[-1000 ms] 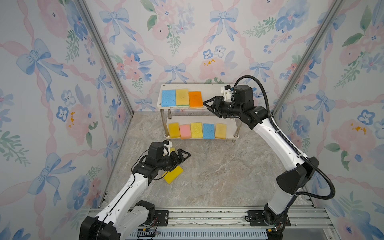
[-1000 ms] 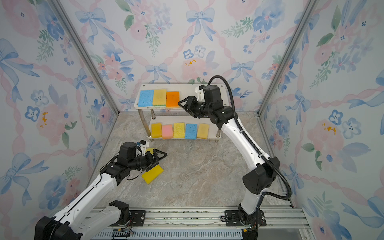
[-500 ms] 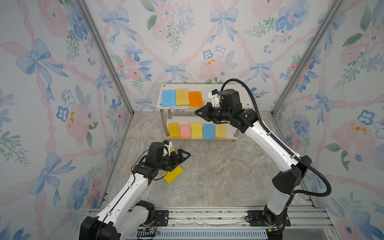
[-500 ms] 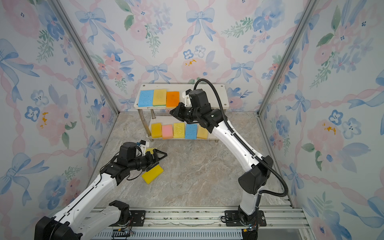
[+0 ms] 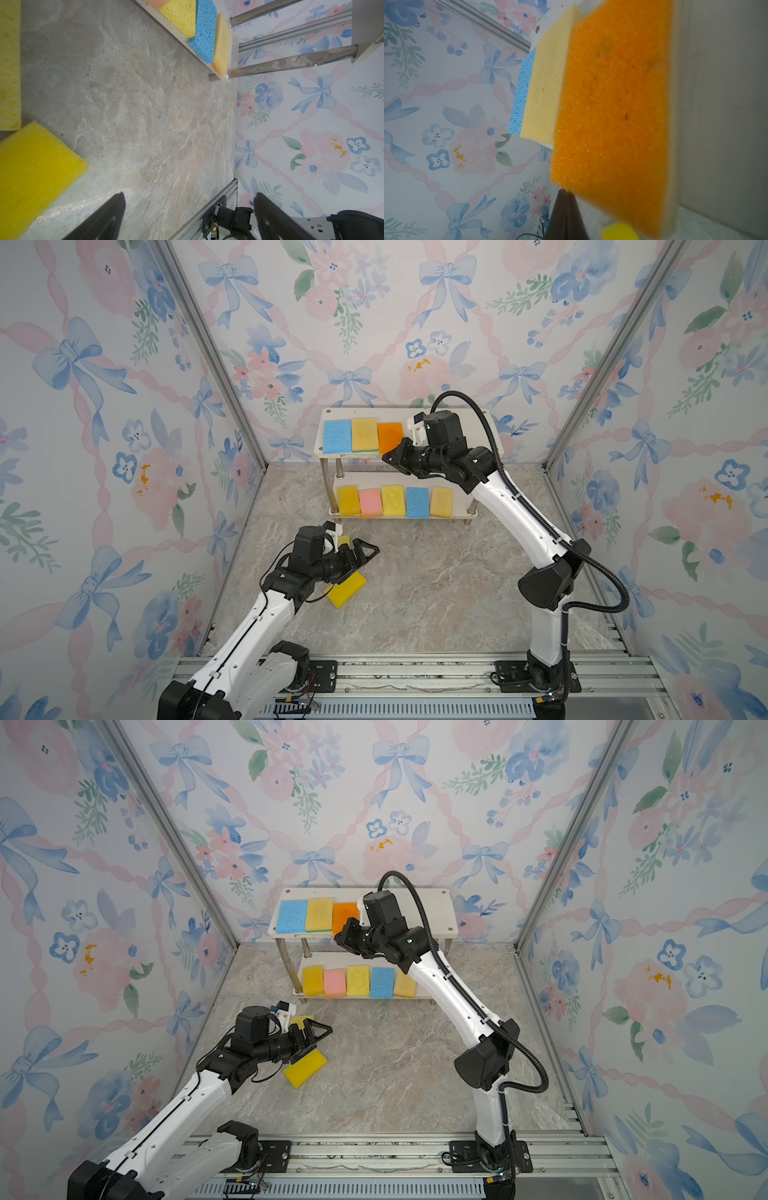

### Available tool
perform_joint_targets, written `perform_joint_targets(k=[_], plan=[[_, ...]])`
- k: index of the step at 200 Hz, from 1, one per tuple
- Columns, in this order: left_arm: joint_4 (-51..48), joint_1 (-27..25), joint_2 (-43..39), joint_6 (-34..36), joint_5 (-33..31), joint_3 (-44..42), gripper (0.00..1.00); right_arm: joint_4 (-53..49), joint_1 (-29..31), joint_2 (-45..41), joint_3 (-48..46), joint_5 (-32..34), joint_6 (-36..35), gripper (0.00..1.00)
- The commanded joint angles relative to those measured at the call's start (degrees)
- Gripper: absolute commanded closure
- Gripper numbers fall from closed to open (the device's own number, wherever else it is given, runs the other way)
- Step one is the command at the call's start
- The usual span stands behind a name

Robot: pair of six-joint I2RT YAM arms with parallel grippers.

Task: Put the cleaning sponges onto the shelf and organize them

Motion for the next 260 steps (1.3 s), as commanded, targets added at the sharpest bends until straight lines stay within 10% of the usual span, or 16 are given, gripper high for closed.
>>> perform_joint_targets(k=[1,260], plan=[[-0.49,0.39,-0.24,0.25,0.69,-0.64,0.02,-2.74,0.21,2.13,3.29,1.53,-1.22,1.0],[-0.51,0.63,1.73,0.77,0.06,0.66,0.02,-4.78,-5.07,-4.56,-2.7,-0.42,-5.14,1.0]])
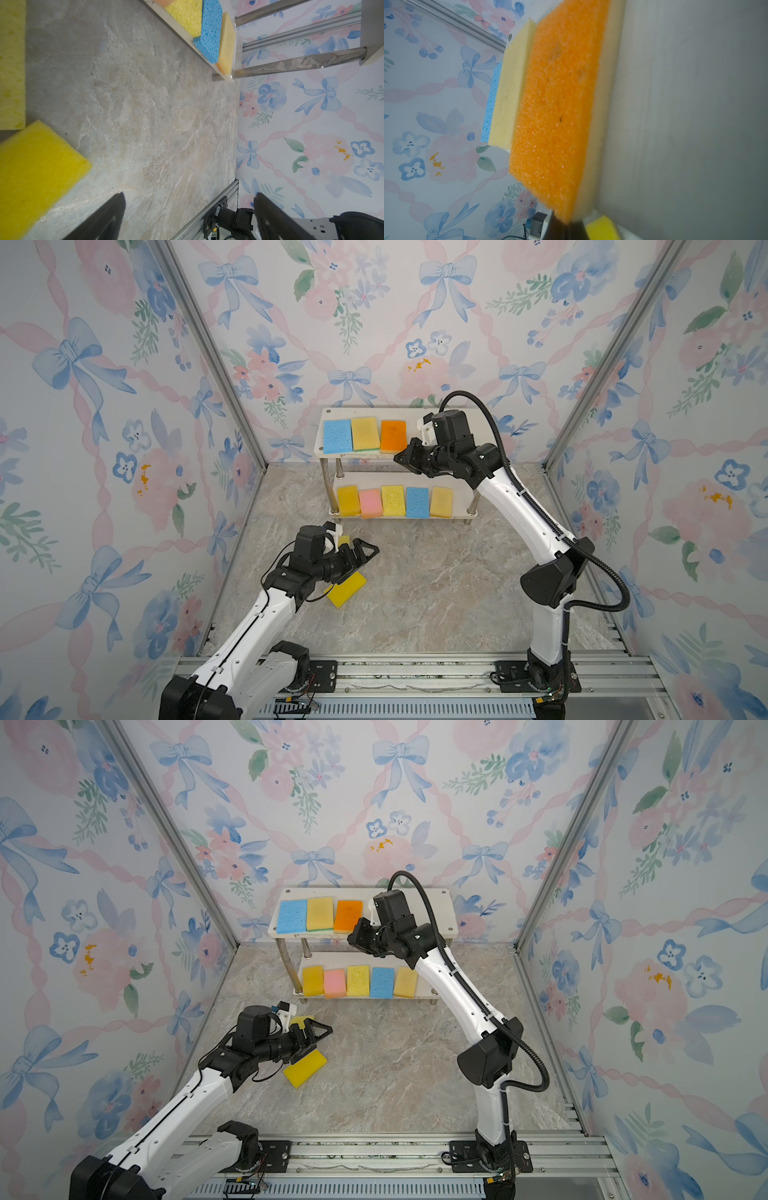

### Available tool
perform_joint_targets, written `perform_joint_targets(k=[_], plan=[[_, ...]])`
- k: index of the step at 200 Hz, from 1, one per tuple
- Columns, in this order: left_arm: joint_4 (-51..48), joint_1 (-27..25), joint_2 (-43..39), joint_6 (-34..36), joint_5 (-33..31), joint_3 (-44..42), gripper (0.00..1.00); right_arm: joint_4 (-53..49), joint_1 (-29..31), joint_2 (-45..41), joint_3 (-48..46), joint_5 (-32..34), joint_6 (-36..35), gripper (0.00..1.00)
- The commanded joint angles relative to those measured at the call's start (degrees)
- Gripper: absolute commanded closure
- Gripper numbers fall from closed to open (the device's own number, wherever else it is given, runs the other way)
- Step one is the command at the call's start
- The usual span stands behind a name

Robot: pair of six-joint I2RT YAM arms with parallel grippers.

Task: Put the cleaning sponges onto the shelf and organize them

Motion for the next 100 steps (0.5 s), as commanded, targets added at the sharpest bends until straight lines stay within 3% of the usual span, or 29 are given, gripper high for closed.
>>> perform_joint_targets(k=[1,100], plan=[[-0.52,0.3,0.45,0.75,0.09,0.68,0.02,-1.54,-1.01,-3.04,-0.78,-0.16,-1.65,1.0],[-0.52,0.51,1.7,1.0,-0.28,1.7,0.02,-0.65,-2.5,0.41,3.05,-2.24,-0.69,1.0]])
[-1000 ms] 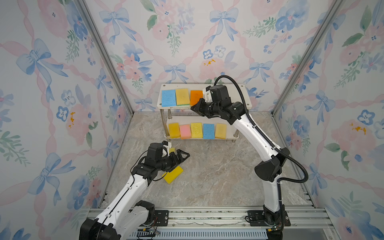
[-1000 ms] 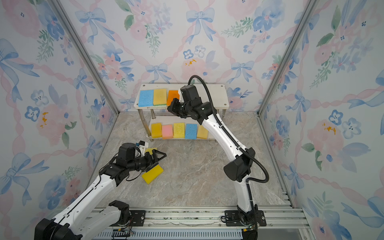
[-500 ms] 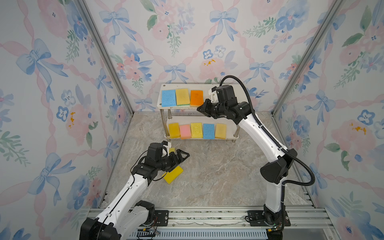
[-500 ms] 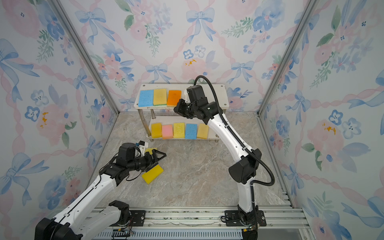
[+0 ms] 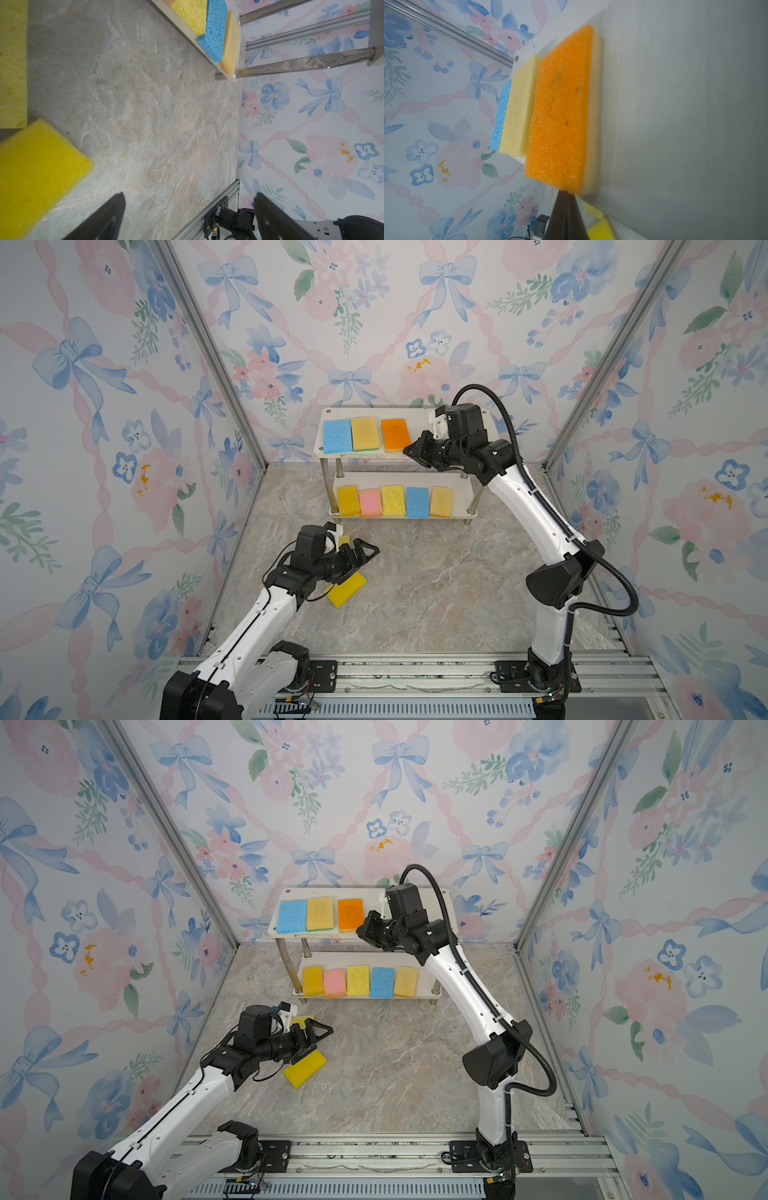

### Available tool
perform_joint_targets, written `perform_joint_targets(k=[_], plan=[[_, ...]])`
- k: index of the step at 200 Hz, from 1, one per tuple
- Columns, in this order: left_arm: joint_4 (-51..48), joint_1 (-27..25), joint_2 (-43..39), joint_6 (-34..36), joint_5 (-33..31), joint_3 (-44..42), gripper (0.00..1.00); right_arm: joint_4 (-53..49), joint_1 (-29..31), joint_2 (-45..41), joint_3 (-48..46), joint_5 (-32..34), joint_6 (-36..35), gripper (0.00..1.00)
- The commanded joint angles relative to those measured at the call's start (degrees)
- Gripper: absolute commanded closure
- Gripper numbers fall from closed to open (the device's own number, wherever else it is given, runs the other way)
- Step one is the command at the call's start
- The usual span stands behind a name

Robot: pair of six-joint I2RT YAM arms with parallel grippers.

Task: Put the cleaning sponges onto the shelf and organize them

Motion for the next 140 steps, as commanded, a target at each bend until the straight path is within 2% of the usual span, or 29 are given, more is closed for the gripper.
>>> perform_joint_targets(k=[1,54,96,140], plan=[[-0.53,0.53,0.57,0.99,-0.29,1.66,0.02,-0.65,-0.22,1.38,2.3,-1.37,-0.3,1.0],[-0.49,0.65,1.74,1.25,-0.66,2.47,0.02,-0.66,0.14,1.93,3.37,-2.44,0.04,1.0],[-0.52,0.83,2.05,1.35,-0.82,2.84,0.02,-2.53,-0.21,-1.57,2.55,-2.24,-1.28,1.0],[-0.44,0.88,2.57,1.36,-0.86,2.83,0.02,-2.87,-3.17,-2.73,3.71,-2.03,-1.47,1.0]])
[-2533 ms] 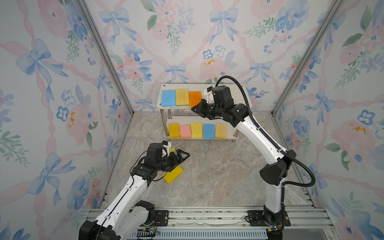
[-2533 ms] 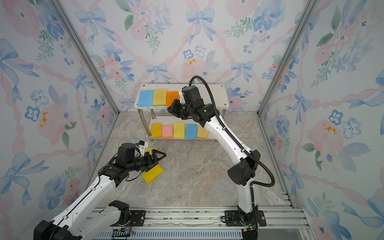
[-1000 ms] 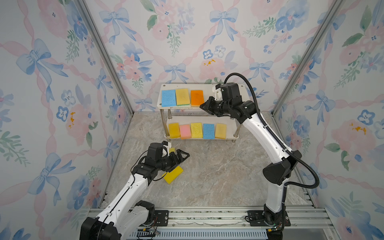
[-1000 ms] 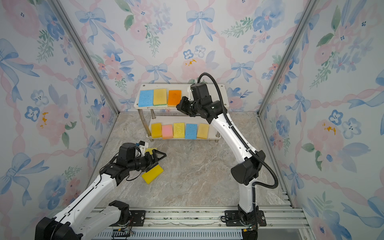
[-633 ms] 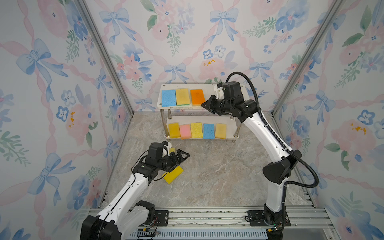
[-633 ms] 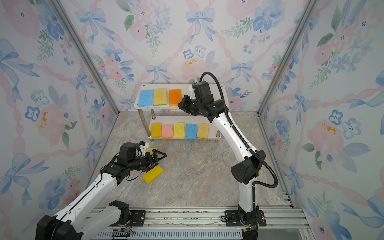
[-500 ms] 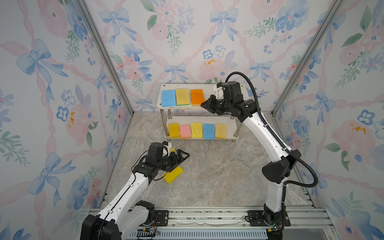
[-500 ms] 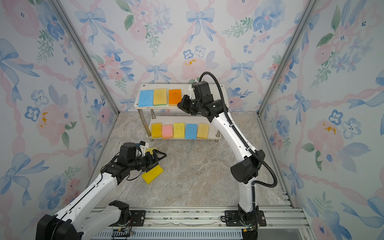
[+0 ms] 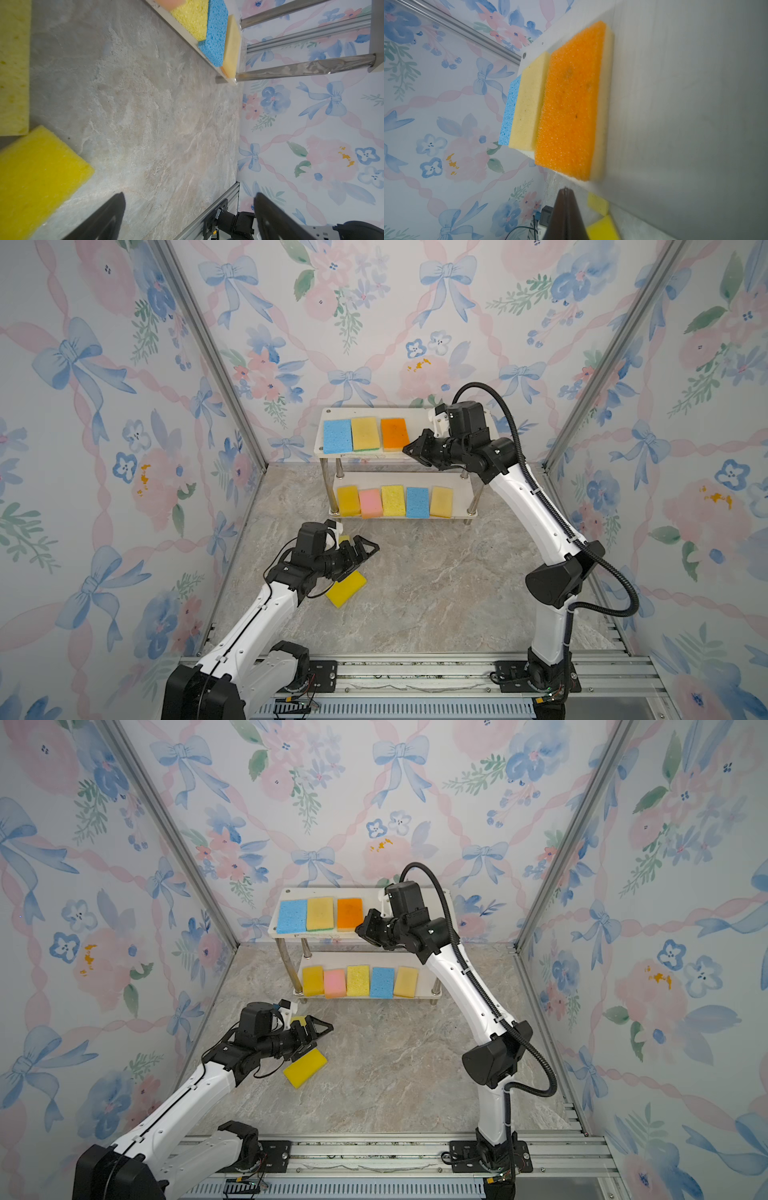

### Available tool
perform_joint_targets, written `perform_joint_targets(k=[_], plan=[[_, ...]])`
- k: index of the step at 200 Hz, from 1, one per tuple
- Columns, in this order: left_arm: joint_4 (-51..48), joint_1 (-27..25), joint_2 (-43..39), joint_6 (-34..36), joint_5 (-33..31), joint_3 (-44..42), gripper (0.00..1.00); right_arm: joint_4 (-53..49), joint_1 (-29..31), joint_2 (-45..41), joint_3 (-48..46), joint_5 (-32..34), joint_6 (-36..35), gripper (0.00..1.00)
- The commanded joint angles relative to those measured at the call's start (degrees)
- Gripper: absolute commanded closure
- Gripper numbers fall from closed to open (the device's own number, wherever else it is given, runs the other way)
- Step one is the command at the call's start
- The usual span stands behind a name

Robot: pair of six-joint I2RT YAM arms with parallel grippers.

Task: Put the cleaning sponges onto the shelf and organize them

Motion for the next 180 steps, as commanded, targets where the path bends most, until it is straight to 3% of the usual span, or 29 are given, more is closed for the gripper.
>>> perform_joint_targets(k=[1,94,180], plan=[[-0.44,0.46,0.83,1.38,-0.62,1.41,0.02,-1.28,-2.4,-2.18,2.23,-0.34,-1.06,1.0],[-0.53,0.71,-0.02,1.07,0.08,0.94,0.02,-3.72,-4.75,10.07,14.47,-2.71,0.49,1.0],[-0.52,0.87,-0.27,1.39,0.35,0.1,0.02,-1.08,-3.0,13.41,15.12,-4.32,3.63,1.0]])
